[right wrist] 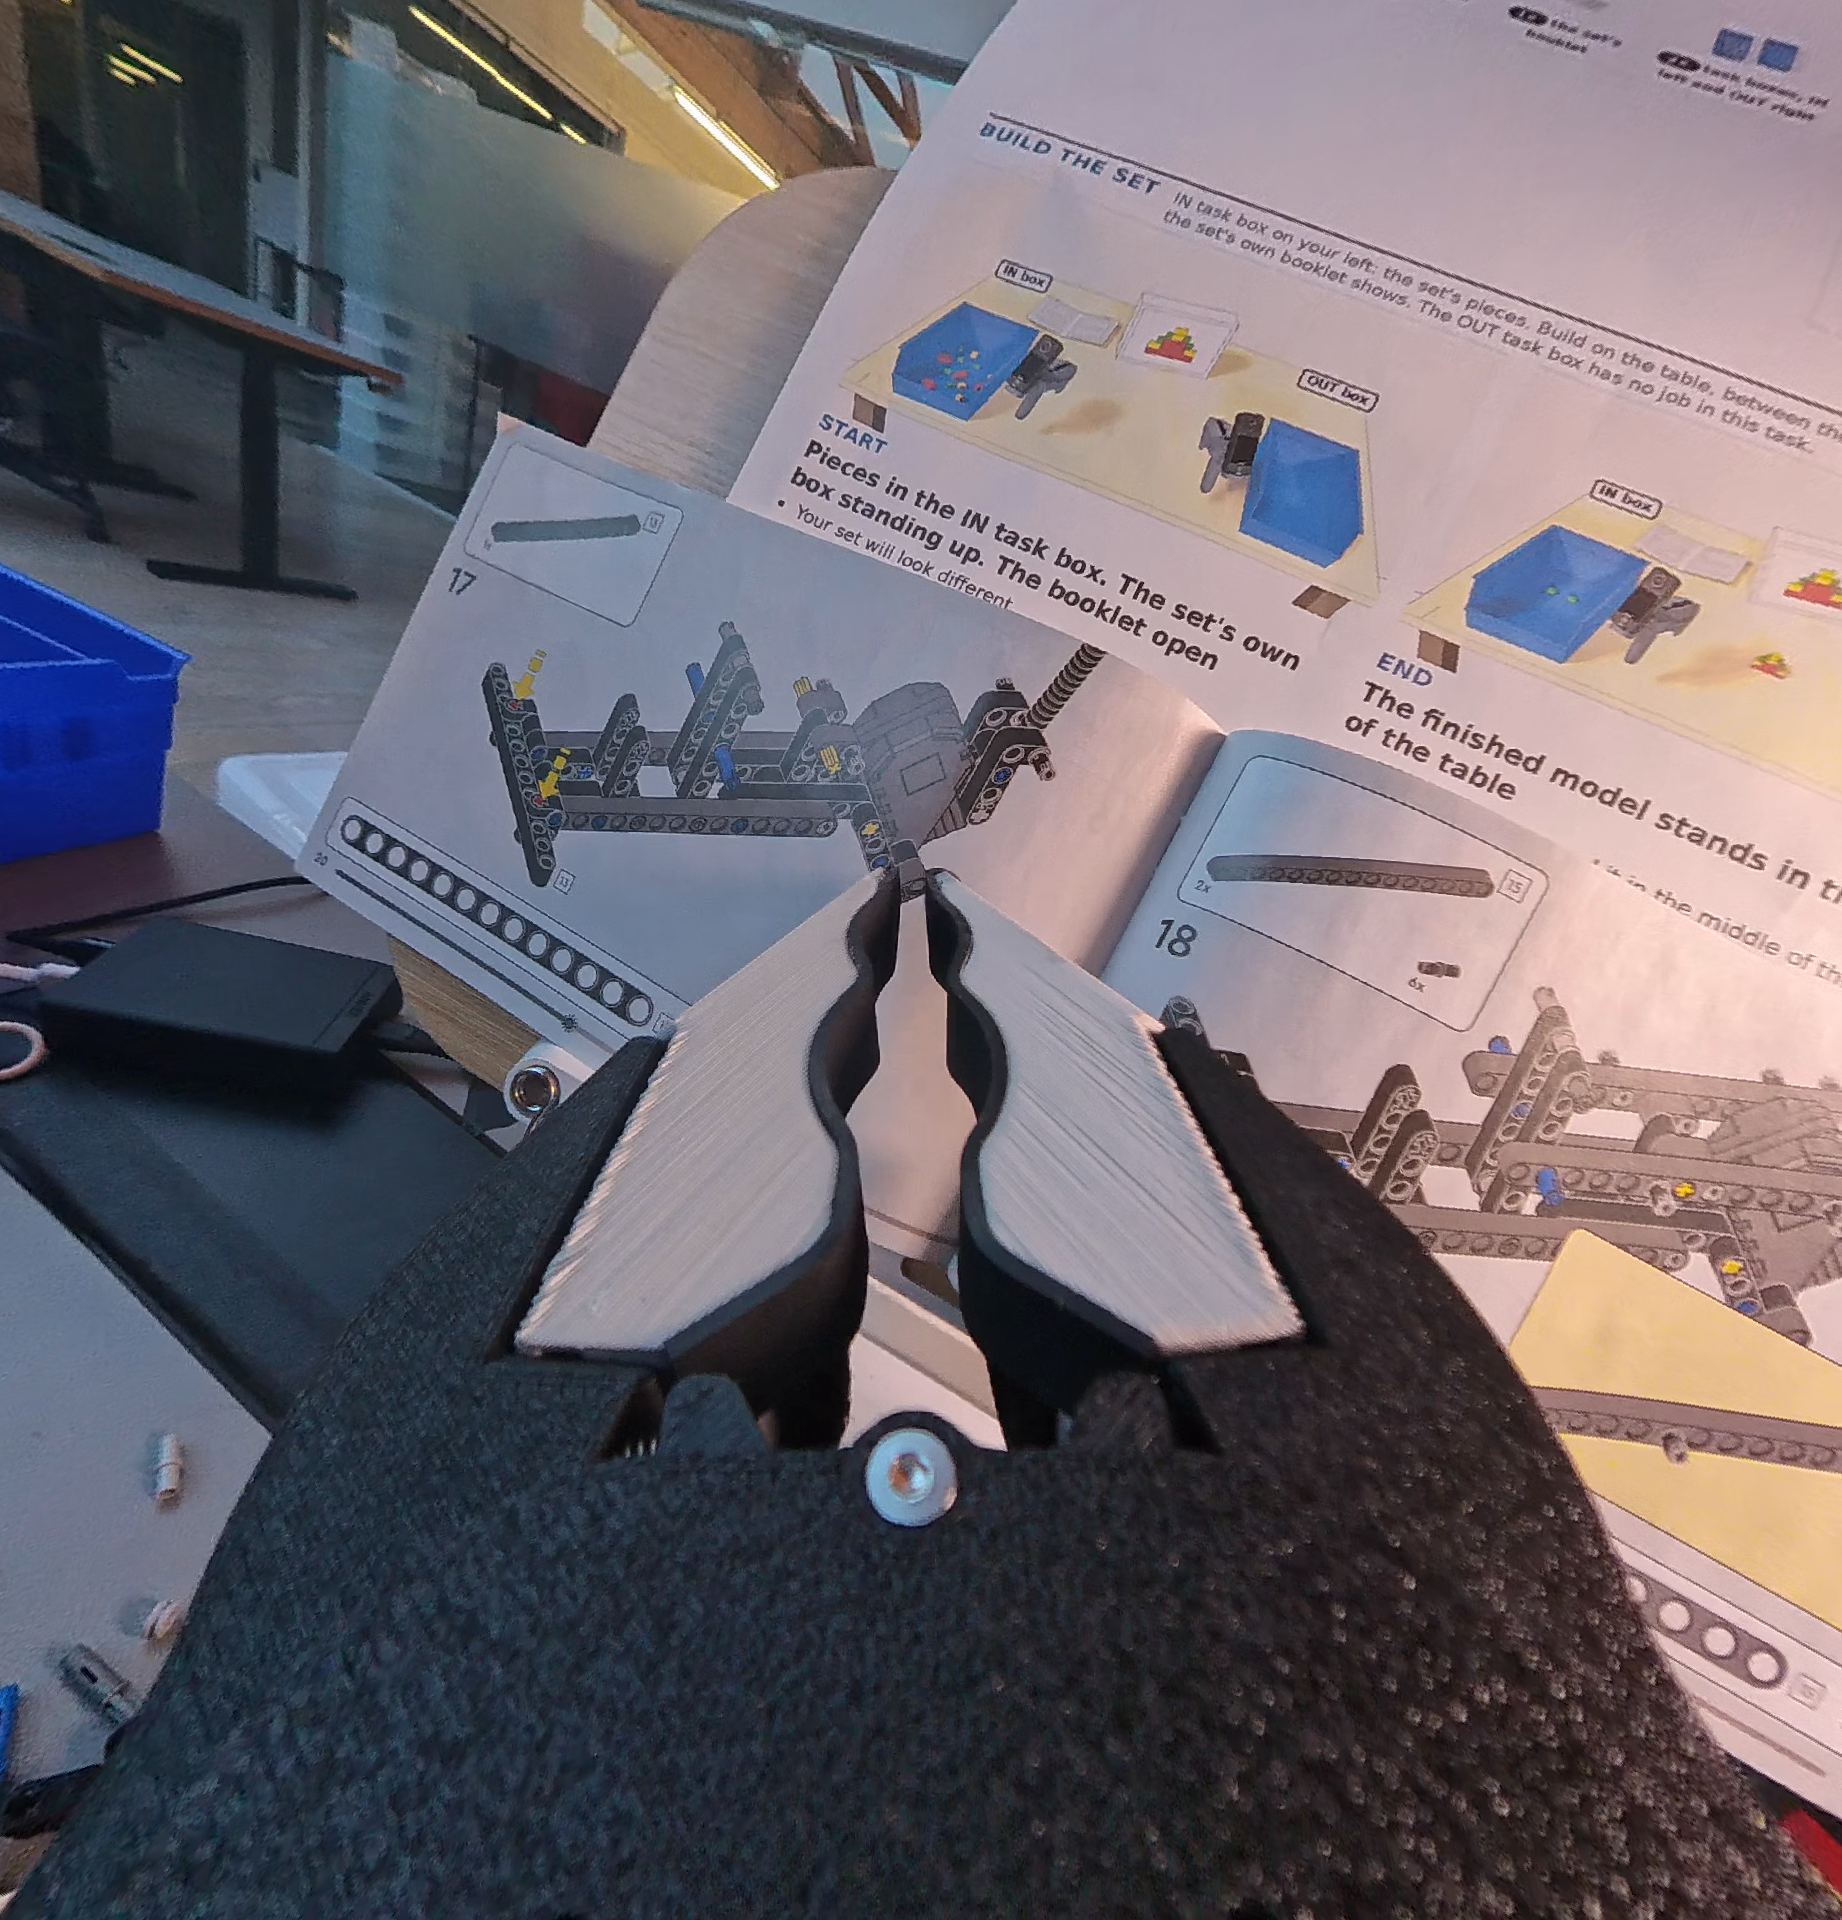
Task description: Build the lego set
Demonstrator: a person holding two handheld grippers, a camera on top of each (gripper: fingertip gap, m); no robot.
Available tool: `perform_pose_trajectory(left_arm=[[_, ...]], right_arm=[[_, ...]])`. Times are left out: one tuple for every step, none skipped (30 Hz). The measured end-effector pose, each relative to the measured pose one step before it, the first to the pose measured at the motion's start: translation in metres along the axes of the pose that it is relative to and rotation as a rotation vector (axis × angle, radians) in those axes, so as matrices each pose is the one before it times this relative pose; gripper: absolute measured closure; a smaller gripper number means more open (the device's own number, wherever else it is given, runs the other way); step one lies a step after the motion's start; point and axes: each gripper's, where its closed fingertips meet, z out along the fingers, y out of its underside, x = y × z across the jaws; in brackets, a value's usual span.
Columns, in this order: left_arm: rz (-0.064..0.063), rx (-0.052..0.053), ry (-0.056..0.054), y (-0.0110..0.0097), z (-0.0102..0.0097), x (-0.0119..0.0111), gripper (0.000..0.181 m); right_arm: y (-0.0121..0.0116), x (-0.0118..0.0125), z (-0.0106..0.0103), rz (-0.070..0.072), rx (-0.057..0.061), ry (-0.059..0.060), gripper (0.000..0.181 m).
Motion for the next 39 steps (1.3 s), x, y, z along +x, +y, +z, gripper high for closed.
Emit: perform_pose_trajectory(left_arm=[[-0.0007,-0.0004,0.0,0.00014,0.00009,0.00005,0.125],[0.0,-0.0002,0.0003,0.00012,0.0001,0.00003,0.125],[-0.0001,-0.0008,0.0004,0.0002,0.00006,0.00016,0.125],[0.0002,-0.0001,0.0001,0.0001,0.00011,0.00009,0.125],[0.0,-0.0017,0.0005,0.00039,0.00021,0.00005,0.125],[0.0,-0.0012,0.0002,0.00024,0.00012,0.00002,0.125],[-0.0006,-0.0005,0.0002,0.00025,0.00018,-0.00004,0.125],[-0.0006,-0.0003,-0.0006,0.00005,-0.00004,-0.00024,0.125],[0.0001,0.0,-0.0007,0.00011,-0.00009,-0.0002,0.125],[-0.0004,-0.0002,-0.0009,0.00003,-0.00002,-0.00019,0.125],[-0.0012,0.0007,-0.0001,-0.00009,0.00003,-0.00013,0.125],[-0.0014,-0.0002,0.0016,0.00011,0.00009,0.00022,0.125],[-0.0008,-0.0021,0.0018,0.00033,0.00027,0.00037,0.125],[0.0007,-0.0004,0.0014,0.00011,0.0003,0.00033,0.125],[0.0018,0.0005,0.0047,-0.00019,0.00006,0.00103,0.125],[0.0033,0.0036,0.0075,-0.00074,-0.00024,0.00146,0.124],[0.0043,0.0069,0.0119,-0.00145,-0.00043,0.00215,0.123],[0.0024,0.0077,0.0168,-0.00183,-0.00072,0.0029,0.123],[-0.0005,0.0094,0.0247,-0.00227,-0.0007,0.00372,0.122],[-0.003,0.0099,0.0351,-0.00232,-0.00086,0.00501,0.122],[-0.0049,0.0045,0.0503,-0.00176,-0.00072,0.0068,0.122],[-0.0106,-0.0052,0.0608,-0.00027,-0.00021,0.00808,0.122],[-0.0148,-0.0072,0.0714,0.00009,-0.00003,0.00969,0.121],[-0.0111,-0.0009,0.071,-0.00091,0.00003,0.01031,0.119],[-0.0003,0.0007,0.0695,-0.00118,0.00027,0.01102,0.118],[0.0044,-0.0086,0.0625,0.00066,0.00105,0.01055,0.117],[0.0015,-0.0211,0.0641,0.00327,0.00197,0.01065,0.114],[-0.0072,-0.032,0.0611,0.0056,0.00281,0.00987,0.109],[-0.0074,-0.0371,0.0477,0.00653,0.00351,0.00785,0.105],[0.0013,-0.0355,0.0412,0.00654,0.00385,0.00731,0.101],[0.0062,-0.0342,0.0305,0.00644,0.00455,0.00594,0.099],[0.0084,-0.0337,0.0196,0.00612,0.00526,0.0044,0.097],[0.0118,-0.0372,0.0091,0.00646,0.00591,0.00304,0.095],[0.0183,-0.0371,-0.0097,0.00587,0.00586,0.00056,0.095],[0.0189,-0.0279,-0.0267,0.00412,0.00526,-0.00162,0.099],[0.0103,-0.0177,-0.0481,0.00215,0.00365,-0.00507,0.108],[-0.0033,-0.0096,-0.0406,0.00093,0.00179,-0.00473,0.114],[-0.0288,0.0015,-0.0107,-0.00107,-0.00007,-0.0018,0.114],[-0.042,0.0016,-0.003,-0.00077,-0.00075,-0.00237,0.115]], right_arm=[[-0.00038,0.001,0.00004,0.0004,0.0002,0.0019,0.177],[-0.00043,0.00081,0.00013,-0.0001,0.0009,0.0015,0.177],[-0.00069,0.00087,0.00019,-0.001,0.0011,0.0019,0.177],[-0.00082,0.00084,0.0003,-0.0006,0.0013,0.0019,0.177],[-0.0011,0.00068,0.00018,0.0006,0.0025,0.001,0.177],[-0.00107,0.00071,0.00039,0.0004,0.0014,0.0002,0.177],[-0.00096,0.00044,0.00024,0.0003,0.0007,-0.0004,0.177],[-0.00069,0.00057,0.00013,0.0004,0.0009,0.0009,0.177],[-0.00019,0.00043,-0.00021,0.0007,0.0002,0.0001,0.177],[0.00048,-0.00005,-0.00045,0.0029,-0.0009,-0.0022,0.177],[0.00104,0.00009,-0.00063,0.002,-0.0015,-0.0007,0.177],[0.00168,-0.00009,-0.00092,0.0012,-0.0026,-0.0019,0.177],[0.00219,-0.0007,-0.00129,0.005,-0.0041,-0.0063,0.177],[0.00198,-0.00126,-0.00221,0.0085,-0.0026,-0.0103,0.177],[0.00159,-0.00232,-0.00406,0.0106,-0.0014,-0.0176,0.177],[0.00058,-0.00455,-0.00613,0.0128,0.003,-0.032,0.177],[0.0001,-0.00901,-0.00861,0.0135,0.0027,-0.0574,0.178],[-0.00024,-0.01579,-0.01131,0.0169,0.0,-0.096,0.178],[-0.00032,-0.02409,-0.01446,0.0203,-0.0041,-0.1386,0.178],[-0.00025,-0.02989,-0.01711,0.0171,-0.0057,-0.1542,0.177],[0.00178,-0.03087,-0.01775,0.0123,-0.0194,-0.1315,0.173],[0.00427,-0.03236,-0.01732,0.0005,-0.0368,-0.1171,0.165],[0.00672,-0.03494,-0.01686,-0.0092,-0.0507,-0.1129,0.154],[0.00838,-0.03526,-0.01576,-0.0127,-0.0551,-0.0986,0.143],[0.01034,-0.03424,-0.01399,-0.0129,-0.0581,-0.0819,0.137],[0.01207,-0.03268,-0.0112,-0.0095,-0.0567,-0.0669,0.133],[0.01431,-0.03037,-0.00797,-0.0009,-0.0632,-0.0571,0.126],[0.01698,-0.02732,-0.00438,0.0105,-0.0751,-0.0488,0.119],[0.01582,-0.0202,0.00031,0.01,-0.0655,-0.0182,0.111],[0.01425,-0.01251,0.00445,0.0052,-0.057,0.0142,0.108],[0.01486,-0.00765,0.00797,-0.0097,-0.0685,0.0308,0.105],[0.01421,-0.00253,0.01014,-0.0278,-0.0714,0.0492,0.101],[0.01,-0.00133,0.01065,-0.0268,-0.0525,0.0397,0.1],[0.00445,0.00017,0.00955,-0.0048,-0.024,0.0279,0.102],[0.00143,0.00436,0.00685,0.0031,-0.0071,0.0333,0.108],[0.00084,0.00697,0.00328,-0.0091,-0.0047,0.0316,0.12],[-0.00049,0.0001,0.00071,-0.0024,0.0042,-0.0249,0.121],[0.00002,0.00079,-0.00032,0.0141,0.0005,-0.0317,0.121],[-0.00089,0.00073,-0.00042,0.021,0.0087,-0.0368,0.121]])
